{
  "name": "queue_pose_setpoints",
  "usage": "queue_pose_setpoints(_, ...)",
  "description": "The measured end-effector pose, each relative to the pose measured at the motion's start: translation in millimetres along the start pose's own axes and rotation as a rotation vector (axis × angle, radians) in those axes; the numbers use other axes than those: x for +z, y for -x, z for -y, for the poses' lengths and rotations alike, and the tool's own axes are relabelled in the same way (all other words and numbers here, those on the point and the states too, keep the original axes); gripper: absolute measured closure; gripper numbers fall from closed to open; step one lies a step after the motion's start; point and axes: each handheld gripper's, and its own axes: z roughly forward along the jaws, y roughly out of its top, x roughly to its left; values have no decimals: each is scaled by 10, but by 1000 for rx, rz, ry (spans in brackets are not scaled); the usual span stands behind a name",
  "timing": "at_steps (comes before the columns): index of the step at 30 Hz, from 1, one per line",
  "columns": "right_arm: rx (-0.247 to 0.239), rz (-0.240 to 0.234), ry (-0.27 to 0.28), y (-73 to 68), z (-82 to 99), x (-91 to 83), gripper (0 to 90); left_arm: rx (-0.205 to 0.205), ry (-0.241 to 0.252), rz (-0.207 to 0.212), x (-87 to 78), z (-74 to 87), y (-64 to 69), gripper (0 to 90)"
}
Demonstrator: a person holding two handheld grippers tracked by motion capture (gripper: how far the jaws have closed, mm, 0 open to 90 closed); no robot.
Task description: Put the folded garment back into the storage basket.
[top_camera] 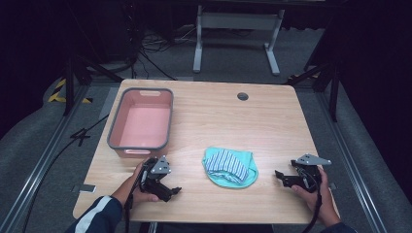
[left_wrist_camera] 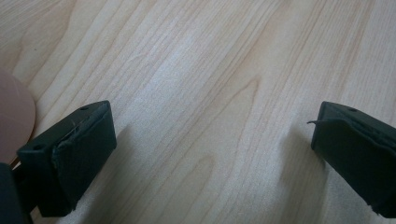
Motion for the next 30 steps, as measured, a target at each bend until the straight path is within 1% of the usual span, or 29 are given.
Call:
queue_pose_setpoints(9, 2, -2, -1, -1, 0, 1, 179, -6, 0, -4, -2, 3, 7, 2)
queue_pose_setpoints(12, 3, -1, -2, -3, 0, 0, 178, -13, -11, -13, -15, -6, 25, 8)
queue_pose_setpoints(14, 0, 1, -1, -1, 1, -1, 178, -14, -20, -16, -32, -23, 35, 43)
queue_pose_setpoints(16, -1, 0, -9, 1, 0, -11, 178, -19, -5, -20, -34, -45, 42, 124)
queue_pose_setpoints(17, -1, 0, -9, 1, 0, -11, 178, -19, -5, -20, -34, -45, 42, 182)
queue_pose_setpoints(18, -5, -1, -15, 1, 1, -16, 177, -25, 2, -24, -29, -72, 56, 182)
queue_pose_setpoints(19, -1, -4, -23, -5, -3, -23, 178, -18, 6, -16, -27, -100, 68, 200)
queue_pose_setpoints(20, 4, -1, -27, -11, -8, -26, 181, -9, 21, 0, -29, -132, 84, 168)
queue_pose_setpoints(21, 7, -3, -29, -13, -13, -27, 191, 0, 38, 4, -34, -181, 110, 168)
queue_pose_setpoints(22, 14, -6, -26, -27, -23, -27, 238, -4, 57, -8, -30, -241, 139, 199)
queue_pose_setpoints(23, 12, -19, -14, -51, -40, -28, 254, 0, 64, -9, -28, -296, 152, 204)
queue_pose_setpoints(24, 4, -28, -9, -82, -64, -29, 256, -2, 72, -9, -17, -339, 164, 202)
queue_pose_setpoints(25, -9, -31, -4, -107, -87, -27, 271, -8, 71, -18, 0, -415, 180, 206)
queue_pose_setpoints(26, -26, -31, -2, -154, -132, -24, 284, -4, 74, -5, 13, -473, 185, 213)
queue_pose_setpoints(27, -34, -41, -1, -192, -168, -16, 287, 15, 76, 3, 26, -545, 188, 218)
queue_pose_setpoints(28, -46, -52, -2, -240, -211, -3, 294, 20, 80, -1, 45, -599, 190, 256)
queue_pose_setpoints(29, -59, -57, -7, -279, -242, 8, 303, 20, 80, -1, 45, -599, 190, 286)
queue_pose_setpoints(30, -74, -65, -11, -328, -279, 23, 305, 33, 91, 4, 73, -696, 166, 286)
